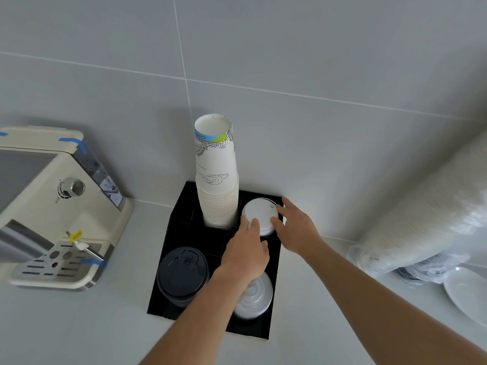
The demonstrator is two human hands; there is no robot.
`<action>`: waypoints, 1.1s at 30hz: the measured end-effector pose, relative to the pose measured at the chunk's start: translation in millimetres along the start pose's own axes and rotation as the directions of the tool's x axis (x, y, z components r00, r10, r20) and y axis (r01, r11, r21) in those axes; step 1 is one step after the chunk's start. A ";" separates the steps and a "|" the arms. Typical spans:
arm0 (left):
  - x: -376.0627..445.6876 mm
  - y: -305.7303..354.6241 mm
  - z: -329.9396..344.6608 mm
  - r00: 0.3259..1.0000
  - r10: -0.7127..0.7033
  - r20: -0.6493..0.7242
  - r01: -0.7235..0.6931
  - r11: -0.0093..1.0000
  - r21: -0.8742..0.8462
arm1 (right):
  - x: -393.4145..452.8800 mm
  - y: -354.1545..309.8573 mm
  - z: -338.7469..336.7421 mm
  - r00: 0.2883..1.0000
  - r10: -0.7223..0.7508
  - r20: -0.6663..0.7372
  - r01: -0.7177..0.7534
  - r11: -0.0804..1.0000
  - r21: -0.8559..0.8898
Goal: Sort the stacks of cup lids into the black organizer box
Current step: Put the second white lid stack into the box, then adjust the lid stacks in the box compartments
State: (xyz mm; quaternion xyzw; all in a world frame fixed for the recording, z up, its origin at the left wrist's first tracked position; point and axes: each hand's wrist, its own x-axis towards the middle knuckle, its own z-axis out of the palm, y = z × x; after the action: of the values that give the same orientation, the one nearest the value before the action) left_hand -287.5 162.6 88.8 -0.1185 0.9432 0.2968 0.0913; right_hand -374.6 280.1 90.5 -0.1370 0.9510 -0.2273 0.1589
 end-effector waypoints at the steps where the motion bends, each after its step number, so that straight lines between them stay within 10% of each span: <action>1: 0.6 -0.3 -0.8 1.000 -0.003 0.007 0.003 1.000 -0.013 | 0.1 -0.4 0.0 1.000 0.001 0.011 -0.001 1.000 -0.005; 14: -118.8 -20.4 2.0 0.981 0.177 -0.083 -0.195 0.876 -0.441 | -83.6 -20.0 -27.7 0.999 0.038 -0.034 -0.033 0.987 0.155; 33: -198.5 -145.5 -23.6 0.937 -0.349 -0.012 0.239 0.666 -0.706 | -143.5 -95.2 46.5 0.987 -0.008 0.161 -0.058 0.913 0.403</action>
State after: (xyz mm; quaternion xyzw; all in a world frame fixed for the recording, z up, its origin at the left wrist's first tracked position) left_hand -59.9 66.7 77.8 -0.3162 0.7343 0.6004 0.0176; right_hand -208.9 228.0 130.9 -0.1065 0.8689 -0.4062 0.2621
